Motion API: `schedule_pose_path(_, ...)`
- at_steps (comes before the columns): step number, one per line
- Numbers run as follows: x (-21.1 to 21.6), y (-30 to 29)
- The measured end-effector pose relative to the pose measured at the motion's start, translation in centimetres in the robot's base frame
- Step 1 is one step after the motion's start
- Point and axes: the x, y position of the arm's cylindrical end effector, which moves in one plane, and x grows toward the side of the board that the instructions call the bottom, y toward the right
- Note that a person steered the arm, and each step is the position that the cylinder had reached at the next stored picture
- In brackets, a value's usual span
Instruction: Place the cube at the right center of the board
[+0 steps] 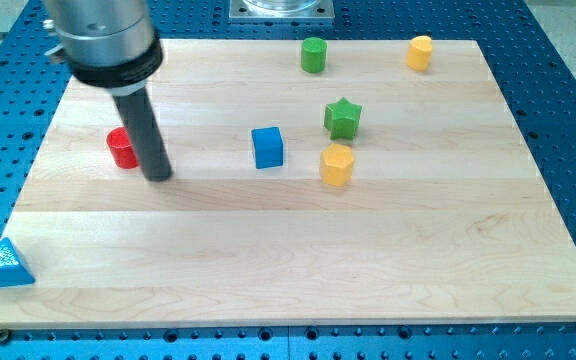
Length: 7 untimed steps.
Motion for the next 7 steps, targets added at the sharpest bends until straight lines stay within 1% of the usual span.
schedule_pose_path(1, -1.5, -4.4)
schedule_pose_path(2, -1.5, -4.4)
schedule_pose_path(4, -2.7, 3.7)
schedule_pose_path(5, -3.2, 5.0)
schedule_pose_path(6, -3.5, 5.1)
schedule_pose_path(7, -1.8, 8.3)
